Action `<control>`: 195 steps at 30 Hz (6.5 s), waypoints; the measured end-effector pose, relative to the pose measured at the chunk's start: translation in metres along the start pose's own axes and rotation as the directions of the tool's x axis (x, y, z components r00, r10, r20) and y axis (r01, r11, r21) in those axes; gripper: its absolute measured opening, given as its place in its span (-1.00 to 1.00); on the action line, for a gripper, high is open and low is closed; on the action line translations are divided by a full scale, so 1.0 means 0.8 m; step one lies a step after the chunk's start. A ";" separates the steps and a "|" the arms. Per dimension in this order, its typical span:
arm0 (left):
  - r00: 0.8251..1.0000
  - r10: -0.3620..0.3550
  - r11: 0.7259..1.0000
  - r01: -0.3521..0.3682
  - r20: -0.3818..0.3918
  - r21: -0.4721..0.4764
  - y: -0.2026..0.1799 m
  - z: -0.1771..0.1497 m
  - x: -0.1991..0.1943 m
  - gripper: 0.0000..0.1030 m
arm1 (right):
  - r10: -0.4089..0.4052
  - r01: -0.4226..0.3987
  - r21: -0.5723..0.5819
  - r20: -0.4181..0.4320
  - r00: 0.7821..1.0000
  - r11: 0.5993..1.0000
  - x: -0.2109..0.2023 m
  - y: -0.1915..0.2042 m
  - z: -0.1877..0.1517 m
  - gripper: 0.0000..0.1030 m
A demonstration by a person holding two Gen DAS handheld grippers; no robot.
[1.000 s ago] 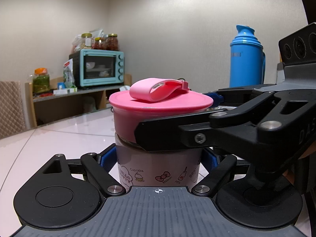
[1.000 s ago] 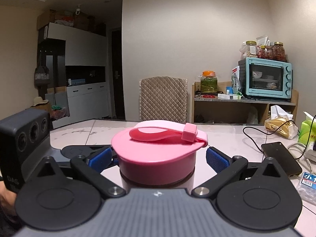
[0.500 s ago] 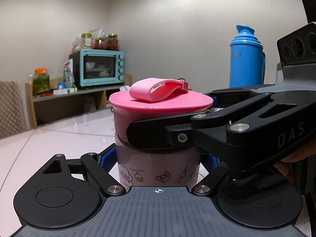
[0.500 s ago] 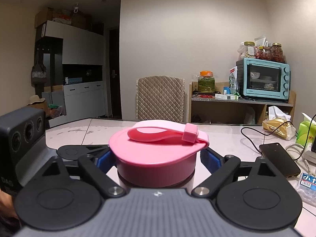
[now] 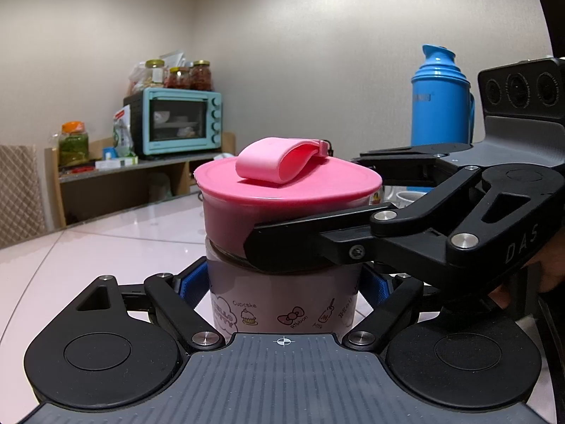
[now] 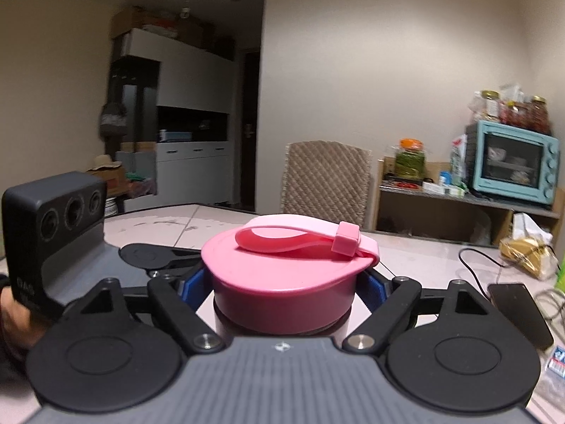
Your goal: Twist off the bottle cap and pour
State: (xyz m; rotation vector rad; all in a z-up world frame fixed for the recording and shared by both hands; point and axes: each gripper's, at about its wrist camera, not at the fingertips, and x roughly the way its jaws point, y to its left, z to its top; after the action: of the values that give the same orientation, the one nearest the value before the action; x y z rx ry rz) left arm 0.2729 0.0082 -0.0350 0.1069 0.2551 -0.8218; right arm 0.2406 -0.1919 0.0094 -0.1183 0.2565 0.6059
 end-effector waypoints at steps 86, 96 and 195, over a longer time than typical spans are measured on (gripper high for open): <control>1.000 0.000 1.000 0.000 0.001 0.001 -0.001 -0.001 0.001 0.74 | -0.261 0.264 0.101 -0.037 0.965 0.959 0.009 0.042 0.003 0.70; 1.000 0.000 1.000 0.000 0.001 0.000 -0.001 -0.001 0.001 0.74 | -0.237 0.238 0.062 -0.028 0.971 0.969 0.008 0.044 0.002 0.65; 1.000 -0.001 1.000 0.001 0.001 0.001 -0.001 -0.001 0.000 0.74 | -0.198 0.198 0.051 -0.006 0.980 0.979 -0.005 0.038 0.007 0.65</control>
State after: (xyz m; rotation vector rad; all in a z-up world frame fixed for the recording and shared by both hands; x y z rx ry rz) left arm 0.2725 0.0079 -0.0354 0.1068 0.2537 -0.8226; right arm 0.2209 -0.1686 0.0149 -0.0936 0.2569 0.4005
